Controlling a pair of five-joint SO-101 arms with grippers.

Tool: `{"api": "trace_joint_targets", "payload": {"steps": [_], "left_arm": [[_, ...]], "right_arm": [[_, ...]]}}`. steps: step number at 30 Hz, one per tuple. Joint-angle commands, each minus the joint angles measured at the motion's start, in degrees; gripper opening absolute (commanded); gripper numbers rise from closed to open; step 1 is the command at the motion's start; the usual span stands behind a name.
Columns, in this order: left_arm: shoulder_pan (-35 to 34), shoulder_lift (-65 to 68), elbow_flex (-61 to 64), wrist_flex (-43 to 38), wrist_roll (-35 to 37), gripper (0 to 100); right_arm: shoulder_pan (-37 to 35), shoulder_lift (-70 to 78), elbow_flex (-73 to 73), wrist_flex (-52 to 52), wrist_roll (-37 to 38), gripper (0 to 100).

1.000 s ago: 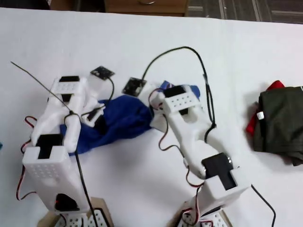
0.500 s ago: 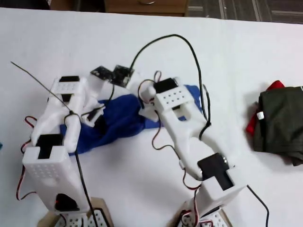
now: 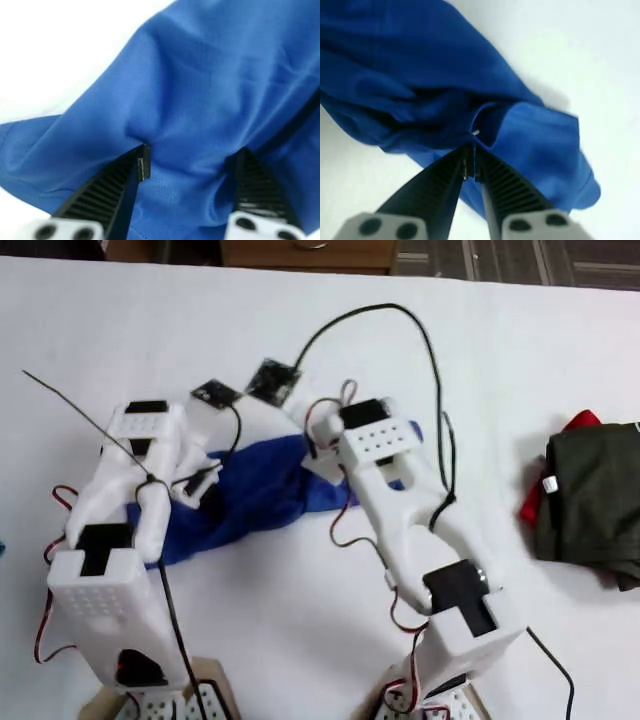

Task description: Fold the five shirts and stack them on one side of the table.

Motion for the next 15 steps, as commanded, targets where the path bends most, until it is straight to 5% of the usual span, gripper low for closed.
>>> {"api": "trace_joint_targets", "payload": {"steps": [1,15], "left_arm": [[0.26,1.05,0.04,0.79,-0.62,29],[0.26,1.05,0.13,0.79,-0.62,29]], "right_arm": [[1.19,-2.24,-1.85,0.4,-0.35,2.2],[-8.22,6.46,-2.37,-6.81,-0.88,2.2]]}}
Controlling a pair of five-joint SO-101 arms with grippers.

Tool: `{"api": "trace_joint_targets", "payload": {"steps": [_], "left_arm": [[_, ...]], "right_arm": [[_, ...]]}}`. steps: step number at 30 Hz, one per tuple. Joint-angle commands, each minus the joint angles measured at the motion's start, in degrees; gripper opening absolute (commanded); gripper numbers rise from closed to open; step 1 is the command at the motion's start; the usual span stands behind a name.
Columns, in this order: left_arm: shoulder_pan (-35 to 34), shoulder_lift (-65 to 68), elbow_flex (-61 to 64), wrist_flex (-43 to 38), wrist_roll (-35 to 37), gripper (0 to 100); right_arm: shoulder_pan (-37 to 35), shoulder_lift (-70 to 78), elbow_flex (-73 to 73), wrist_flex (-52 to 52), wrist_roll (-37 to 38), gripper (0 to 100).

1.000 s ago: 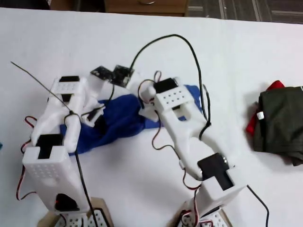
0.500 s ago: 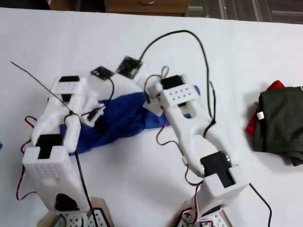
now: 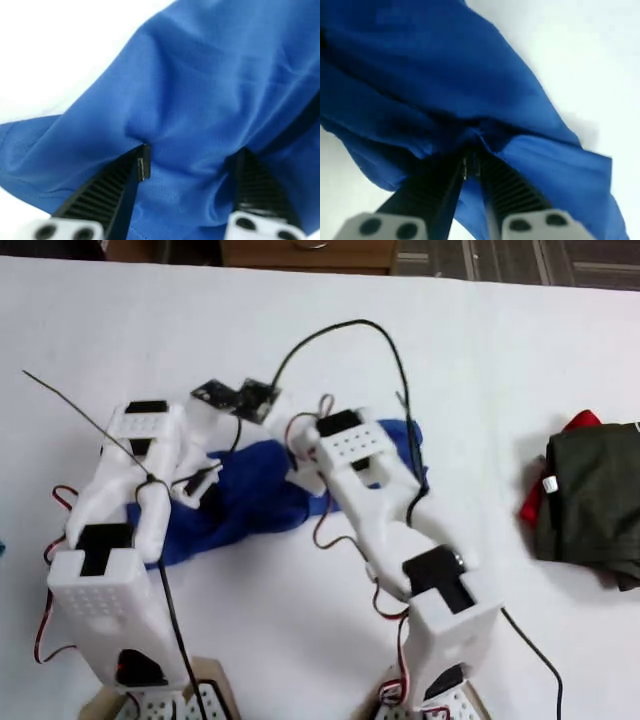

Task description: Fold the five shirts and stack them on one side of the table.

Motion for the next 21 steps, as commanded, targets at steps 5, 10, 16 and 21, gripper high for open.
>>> {"api": "trace_joint_targets", "payload": {"steps": [5,10,16,21], "left_arm": [[0.26,1.05,0.13,0.79,-0.62,29],[0.26,1.05,0.13,0.79,-0.62,29],[0.26,1.05,0.13,0.79,-0.62,29],[0.26,1.05,0.13,0.79,-0.62,29]], "right_arm": [[-2.59,-0.92,-6.24,4.09,-0.53,2.2],[-0.31,-7.52,-8.79,9.45,-0.44,2.3],[6.81,-10.59,-3.43,10.77,0.0,2.2],[6.9,-10.59,5.8,3.03,0.0,2.2]]}}
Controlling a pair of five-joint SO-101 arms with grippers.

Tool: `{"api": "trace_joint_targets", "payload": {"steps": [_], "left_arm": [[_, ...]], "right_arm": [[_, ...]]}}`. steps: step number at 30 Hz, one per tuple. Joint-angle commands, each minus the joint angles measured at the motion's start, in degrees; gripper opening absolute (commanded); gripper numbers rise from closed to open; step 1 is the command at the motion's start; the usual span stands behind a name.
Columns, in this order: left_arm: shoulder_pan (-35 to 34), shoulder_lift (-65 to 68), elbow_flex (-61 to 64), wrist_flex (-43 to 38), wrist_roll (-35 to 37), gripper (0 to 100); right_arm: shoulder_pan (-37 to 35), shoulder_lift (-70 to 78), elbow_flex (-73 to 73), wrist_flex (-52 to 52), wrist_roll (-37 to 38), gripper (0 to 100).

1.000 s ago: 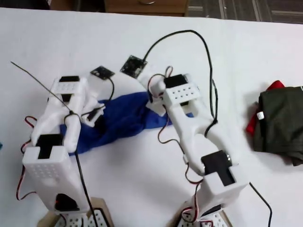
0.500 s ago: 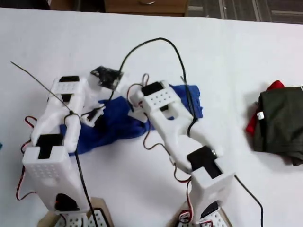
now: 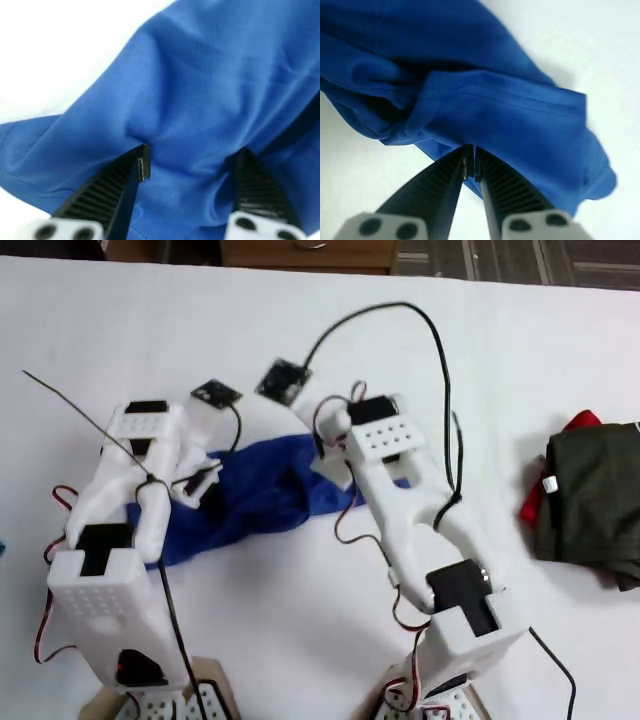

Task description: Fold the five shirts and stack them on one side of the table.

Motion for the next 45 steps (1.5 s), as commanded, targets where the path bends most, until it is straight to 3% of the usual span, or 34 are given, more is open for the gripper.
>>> {"api": "trace_joint_targets", "payload": {"steps": [1,8,14,17,23,28,35,45], "left_arm": [[0.26,1.05,0.13,0.79,-0.62,29],[0.18,1.05,0.13,0.79,-0.62,29],[0.18,0.44,-1.01,0.79,-0.09,29],[1.14,-0.88,-7.78,6.15,3.08,29],[0.97,-4.04,-26.59,19.43,2.64,29],[-6.77,-4.13,-30.02,27.52,-2.11,29],[-20.04,-1.58,-23.16,26.11,-7.21,29],[-23.38,-0.35,-16.75,19.6,-7.3,29]], "right_arm": [[0.04,-3.47,4.57,-5.58,0.0,2.2],[-0.66,-3.82,12.48,-8.48,-0.09,2.2],[4.0,-6.55,13.1,-6.73,0.0,2.3],[4.09,-9.98,10.99,-6.55,0.0,2.3],[4.18,-11.21,9.14,-6.37,-0.18,2.3],[4.18,-11.3,11.08,-6.73,0.0,2.3],[2.95,-10.68,11.96,-9.63,0.0,2.3],[-4.53,-0.04,8.79,-13.49,-0.62,2.3]]}}
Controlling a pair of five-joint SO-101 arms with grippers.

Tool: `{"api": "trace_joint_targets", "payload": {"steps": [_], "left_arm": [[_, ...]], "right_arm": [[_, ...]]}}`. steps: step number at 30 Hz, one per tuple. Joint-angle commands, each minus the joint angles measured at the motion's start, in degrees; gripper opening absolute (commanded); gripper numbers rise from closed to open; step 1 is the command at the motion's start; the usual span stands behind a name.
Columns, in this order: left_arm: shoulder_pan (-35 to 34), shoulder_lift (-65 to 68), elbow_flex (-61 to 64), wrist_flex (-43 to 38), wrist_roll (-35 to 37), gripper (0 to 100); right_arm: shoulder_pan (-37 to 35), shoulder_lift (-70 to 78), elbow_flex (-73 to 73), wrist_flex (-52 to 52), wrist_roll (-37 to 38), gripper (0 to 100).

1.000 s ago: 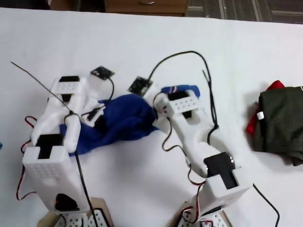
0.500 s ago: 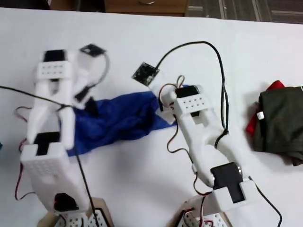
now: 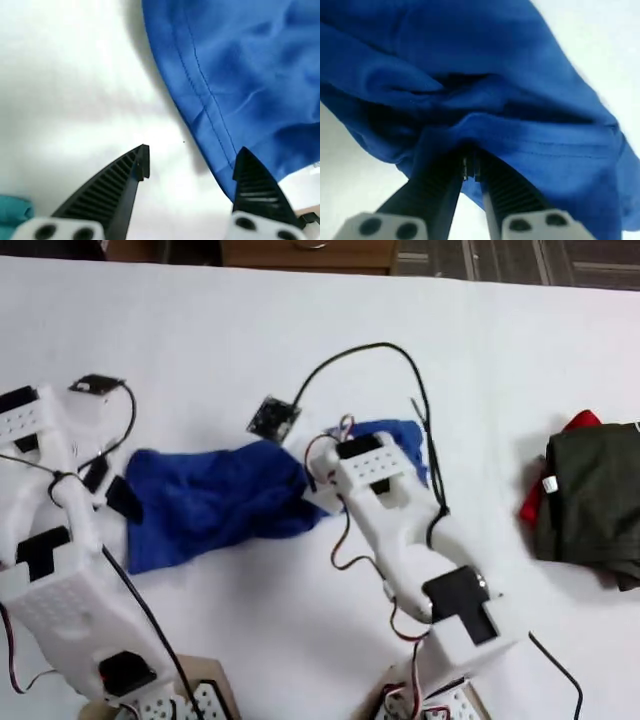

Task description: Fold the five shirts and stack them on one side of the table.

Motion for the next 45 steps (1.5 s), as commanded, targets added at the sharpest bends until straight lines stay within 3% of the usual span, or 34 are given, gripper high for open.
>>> {"api": "trace_joint_targets", "payload": {"steps": [1,17,25,37,45], "left_arm": [[-0.18,-0.53,0.13,-1.14,-0.35,29],[6.59,0.26,0.48,-4.75,-0.26,32],[6.68,13.1,-0.31,-5.19,6.07,32],[7.3,14.15,-2.07,-4.13,18.02,32],[0.62,11.96,-8.75,1.67,17.93,32]], "right_arm": [[-1.1,0.92,-4.57,-0.04,-0.62,2.3],[3.82,-7.52,-24.88,21.58,1.32,2.3],[4.26,-15.6,-27.69,29.49,4.04,2.3],[4.26,-20.79,-27.6,33.71,4.04,2.3],[4.26,-20.35,-27.6,33.36,4.04,2.3]]}}
